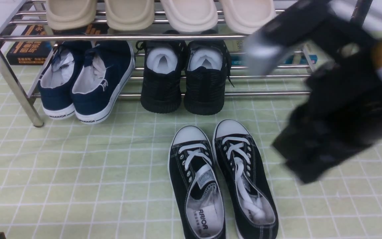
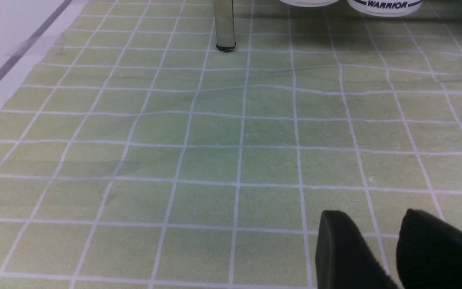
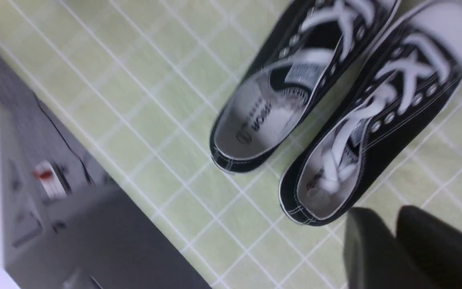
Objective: Take the shoes off the shelf with your hand from the green coffee tablecloth.
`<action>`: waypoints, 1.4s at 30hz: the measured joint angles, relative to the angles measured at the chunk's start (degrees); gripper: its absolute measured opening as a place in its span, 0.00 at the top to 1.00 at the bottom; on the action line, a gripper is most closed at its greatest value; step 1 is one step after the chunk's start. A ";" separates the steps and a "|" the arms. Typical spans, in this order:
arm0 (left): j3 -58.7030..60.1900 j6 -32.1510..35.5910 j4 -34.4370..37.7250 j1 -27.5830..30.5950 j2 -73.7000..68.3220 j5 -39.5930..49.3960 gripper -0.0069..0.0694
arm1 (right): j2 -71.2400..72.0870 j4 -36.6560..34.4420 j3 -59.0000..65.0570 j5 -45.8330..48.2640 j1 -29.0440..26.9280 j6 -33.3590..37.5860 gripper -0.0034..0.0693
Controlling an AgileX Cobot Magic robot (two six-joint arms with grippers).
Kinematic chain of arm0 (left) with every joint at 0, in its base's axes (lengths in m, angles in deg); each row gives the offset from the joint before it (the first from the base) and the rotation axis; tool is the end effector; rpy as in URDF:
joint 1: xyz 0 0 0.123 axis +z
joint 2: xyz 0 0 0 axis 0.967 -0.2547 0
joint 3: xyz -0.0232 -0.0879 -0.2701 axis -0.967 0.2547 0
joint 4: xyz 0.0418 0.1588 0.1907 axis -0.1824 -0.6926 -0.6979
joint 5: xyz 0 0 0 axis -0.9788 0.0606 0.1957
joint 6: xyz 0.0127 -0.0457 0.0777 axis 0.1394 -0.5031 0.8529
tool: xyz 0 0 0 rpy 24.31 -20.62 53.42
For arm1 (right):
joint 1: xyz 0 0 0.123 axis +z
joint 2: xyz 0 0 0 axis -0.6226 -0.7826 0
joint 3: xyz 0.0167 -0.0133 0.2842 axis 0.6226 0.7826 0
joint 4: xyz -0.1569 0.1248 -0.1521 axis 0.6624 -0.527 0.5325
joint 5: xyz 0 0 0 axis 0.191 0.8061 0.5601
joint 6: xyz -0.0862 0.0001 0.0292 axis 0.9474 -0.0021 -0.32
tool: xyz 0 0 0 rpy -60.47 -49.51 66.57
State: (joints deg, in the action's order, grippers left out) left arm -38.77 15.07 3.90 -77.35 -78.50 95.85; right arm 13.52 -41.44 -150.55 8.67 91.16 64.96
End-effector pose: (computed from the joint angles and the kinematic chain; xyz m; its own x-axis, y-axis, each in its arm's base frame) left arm 0.0525 0.0051 0.1738 -0.2874 0.0218 -0.9576 -0.0334 0.9989 0.0328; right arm 0.1461 0.1914 0.4208 -0.6023 -0.5629 -0.5660 -0.7191 0.6905 0.0785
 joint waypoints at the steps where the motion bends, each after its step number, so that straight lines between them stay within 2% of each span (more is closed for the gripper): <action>1: 0.00 0.00 0.00 0.00 0.00 0.00 0.60 | 3.73 -0.51 0.09 0.05 0.00 0.00 0.87; 3: 0.00 0.00 0.00 0.00 0.00 0.00 0.60 | 10.32 -1.21 1.84 0.11 0.00 0.00 0.95; 7: 0.00 0.00 0.00 0.00 0.00 0.00 0.60 | 21.09 -1.28 7.58 0.22 0.00 0.00 0.97; 9: 0.00 0.00 0.00 0.00 0.00 0.00 0.60 | 30.80 -1.28 16.03 -1.78 0.00 -0.05 0.97; 11: 0.00 0.00 0.00 0.00 0.00 0.00 0.60 | 37.90 -1.13 24.35 -8.14 0.00 -0.05 0.97; 18: 0.00 0.00 0.00 0.00 0.00 0.00 0.60 | 58.20 -1.13 54.04 -45.44 0.00 -0.05 0.97; 19: 0.00 0.00 0.00 0.00 0.00 0.00 0.60 | 58.52 -1.13 55.38 -46.29 0.00 -0.05 0.97; 21: 0.00 0.00 0.00 0.00 0.00 0.00 0.60 | 61.56 -1.13 62.23 -55.03 0.00 -0.05 0.97; 24: 0.00 0.00 0.00 0.00 0.00 0.00 0.60 | 63.62 -1.13 66.78 -60.07 0.00 -0.05 0.97; 33: 0.00 0.00 0.00 0.00 0.00 0.00 0.60 | 64.35 -1.00 72.55 -61.53 0.00 -0.05 0.96; 42: 0.00 0.00 0.00 0.00 0.00 0.00 0.60 | 64.35 0.68 72.98 -60.46 0.00 -0.05 0.95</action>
State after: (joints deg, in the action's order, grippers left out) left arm -38.77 15.07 3.90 -77.35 -78.50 95.85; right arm 77.88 -40.76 -77.57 -51.79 91.16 64.91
